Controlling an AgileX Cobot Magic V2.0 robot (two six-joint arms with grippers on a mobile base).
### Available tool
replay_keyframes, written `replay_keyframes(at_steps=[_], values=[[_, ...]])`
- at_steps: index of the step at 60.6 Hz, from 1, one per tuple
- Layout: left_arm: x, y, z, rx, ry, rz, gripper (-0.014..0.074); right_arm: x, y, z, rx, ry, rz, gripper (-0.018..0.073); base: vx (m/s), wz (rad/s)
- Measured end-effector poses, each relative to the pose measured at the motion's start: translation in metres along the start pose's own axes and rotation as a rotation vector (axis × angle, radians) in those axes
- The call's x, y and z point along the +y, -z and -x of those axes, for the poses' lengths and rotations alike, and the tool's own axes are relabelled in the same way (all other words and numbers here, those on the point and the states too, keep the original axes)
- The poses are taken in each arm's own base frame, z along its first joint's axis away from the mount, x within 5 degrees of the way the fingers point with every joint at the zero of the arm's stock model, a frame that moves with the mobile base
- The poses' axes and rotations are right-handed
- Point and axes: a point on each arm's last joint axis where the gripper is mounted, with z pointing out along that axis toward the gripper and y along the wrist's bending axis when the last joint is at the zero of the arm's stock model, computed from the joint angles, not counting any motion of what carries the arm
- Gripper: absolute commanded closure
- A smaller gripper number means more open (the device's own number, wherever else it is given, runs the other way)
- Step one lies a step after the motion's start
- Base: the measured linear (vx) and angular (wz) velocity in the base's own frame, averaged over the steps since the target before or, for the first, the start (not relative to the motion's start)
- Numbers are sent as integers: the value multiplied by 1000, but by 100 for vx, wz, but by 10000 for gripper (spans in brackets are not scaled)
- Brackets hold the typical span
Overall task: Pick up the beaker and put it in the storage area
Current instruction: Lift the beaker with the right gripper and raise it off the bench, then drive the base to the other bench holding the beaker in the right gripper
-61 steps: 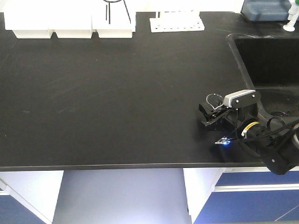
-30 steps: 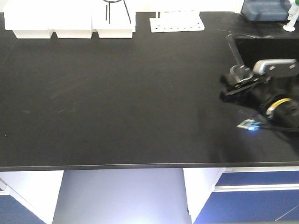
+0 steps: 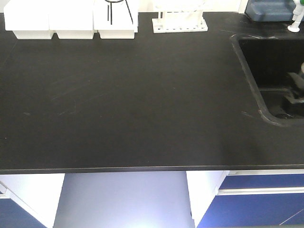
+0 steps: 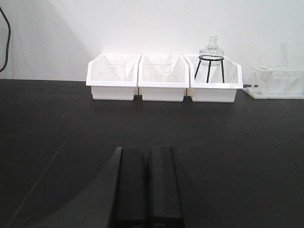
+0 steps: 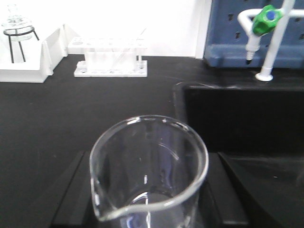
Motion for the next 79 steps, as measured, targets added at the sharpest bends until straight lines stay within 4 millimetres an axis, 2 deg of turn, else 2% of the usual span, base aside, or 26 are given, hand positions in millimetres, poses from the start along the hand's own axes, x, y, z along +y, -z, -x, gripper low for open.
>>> replay_keyframes(at_steps=[7,18,79], values=[[0,0,0,0,0,0,605,-2,14,2,-21,15,-18,562,0,0],[0,0,0,0,0,0,605,-3,23,5,-48,20,-25,562,0,0],[0,0,0,0,0,0,605,-3,23,4,-38,19,-28,562,-3,-2]])
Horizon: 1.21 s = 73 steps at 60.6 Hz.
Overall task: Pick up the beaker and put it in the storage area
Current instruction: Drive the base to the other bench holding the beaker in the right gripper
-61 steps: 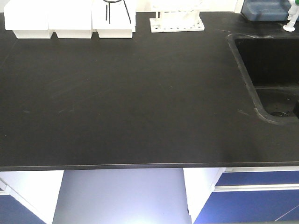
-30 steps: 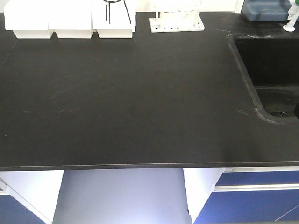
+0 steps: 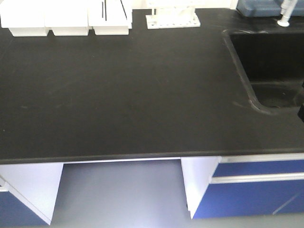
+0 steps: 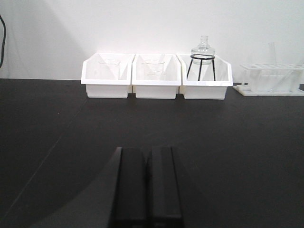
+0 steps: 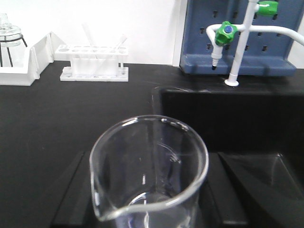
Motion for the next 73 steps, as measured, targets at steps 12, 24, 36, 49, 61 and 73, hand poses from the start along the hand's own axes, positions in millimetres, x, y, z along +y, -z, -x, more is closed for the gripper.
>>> replay_keyframes(at_steps=[12,24,36,49,61,73], values=[[0,0,0,0,0,0,605,0,0,0,0,0,0,562,-21,-15],[0,0,0,0,0,0,605,0,0,0,1,0,0,562,-23,-34],[0,0,0,0,0,0,605,0,0,0,1,0,0,562,-25,-46],[0,0,0,0,0,0,605,0,0,0,4,0,-1,562,-25,-56],[0,0,0,0,0,0,605,0,0,0,4,0,-1,562,-22,-68],[0,0,0,0,0,0,605,0,0,0,4,0,-1,562,-19,-74]])
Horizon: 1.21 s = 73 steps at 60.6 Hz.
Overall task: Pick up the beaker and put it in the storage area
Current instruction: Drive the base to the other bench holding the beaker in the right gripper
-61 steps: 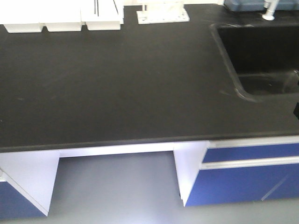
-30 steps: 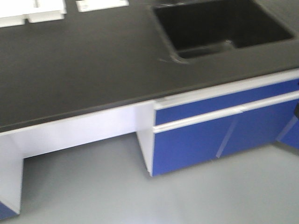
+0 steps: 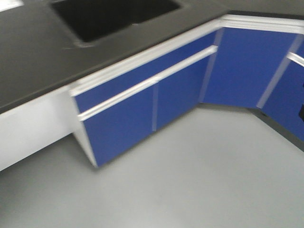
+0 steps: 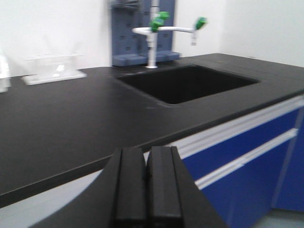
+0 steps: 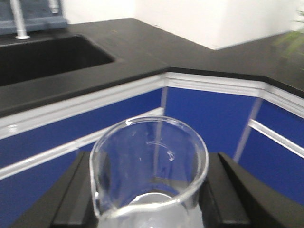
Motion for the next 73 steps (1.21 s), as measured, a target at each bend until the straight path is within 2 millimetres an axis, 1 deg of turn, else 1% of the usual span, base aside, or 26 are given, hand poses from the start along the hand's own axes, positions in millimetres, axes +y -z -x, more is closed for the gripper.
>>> replay_keyframes(at_steps=[36,73], values=[[0,0,0,0,0,0,605,0,0,0,0,0,0,562,-12,-70],[0,0,0,0,0,0,605,0,0,0,0,0,0,562,8,-63]])
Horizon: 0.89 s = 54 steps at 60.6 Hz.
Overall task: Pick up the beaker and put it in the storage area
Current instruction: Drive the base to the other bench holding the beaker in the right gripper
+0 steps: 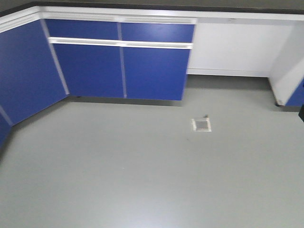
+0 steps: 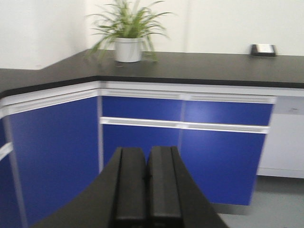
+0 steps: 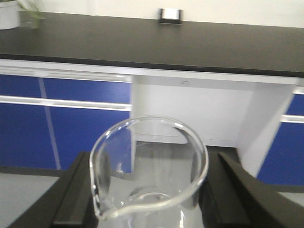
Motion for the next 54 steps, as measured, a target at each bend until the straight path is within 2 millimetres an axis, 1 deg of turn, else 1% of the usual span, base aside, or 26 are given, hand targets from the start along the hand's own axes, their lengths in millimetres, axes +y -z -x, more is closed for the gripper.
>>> replay_keyframes(at_steps=[35,54], values=[[0,0,0,0,0,0,605,0,0,0,0,0,0,562,21,-74],[0,0,0,0,0,0,605,0,0,0,0,0,0,562,28,-55]])
